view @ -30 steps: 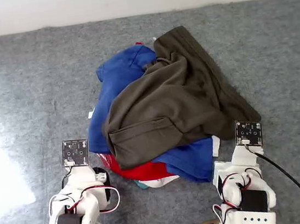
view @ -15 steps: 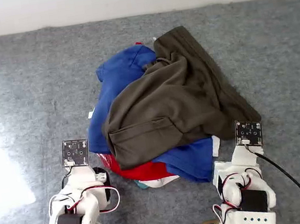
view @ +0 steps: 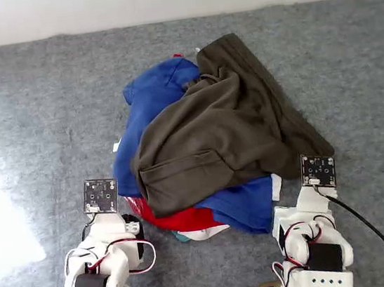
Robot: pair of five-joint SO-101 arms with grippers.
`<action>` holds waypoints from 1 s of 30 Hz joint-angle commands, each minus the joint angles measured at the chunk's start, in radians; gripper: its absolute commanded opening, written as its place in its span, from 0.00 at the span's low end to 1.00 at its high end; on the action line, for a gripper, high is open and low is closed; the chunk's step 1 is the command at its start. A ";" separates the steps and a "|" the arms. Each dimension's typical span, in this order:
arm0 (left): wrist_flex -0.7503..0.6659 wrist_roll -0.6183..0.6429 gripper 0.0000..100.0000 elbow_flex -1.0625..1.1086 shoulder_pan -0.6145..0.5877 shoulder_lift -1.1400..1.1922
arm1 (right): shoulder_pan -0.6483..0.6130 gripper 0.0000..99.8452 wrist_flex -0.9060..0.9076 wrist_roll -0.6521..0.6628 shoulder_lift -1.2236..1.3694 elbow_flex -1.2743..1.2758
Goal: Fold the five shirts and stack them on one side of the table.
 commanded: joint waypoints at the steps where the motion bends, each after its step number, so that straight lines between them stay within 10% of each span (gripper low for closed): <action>1: 0.005 -0.020 0.02 -0.010 0.023 -0.012 | -0.001 0.01 0.010 0.005 -0.007 0.014; 13: -0.006 -0.822 0.02 -0.349 -0.035 -0.012 | -0.001 0.01 0.010 0.005 -0.007 0.014; 22: -0.044 -0.749 0.02 -0.616 -0.094 0.318 | -0.001 0.01 0.010 0.005 -0.007 0.014; 30: 0.370 -0.750 0.20 -1.260 0.066 1.057 | -0.001 0.01 0.010 0.005 -0.007 0.014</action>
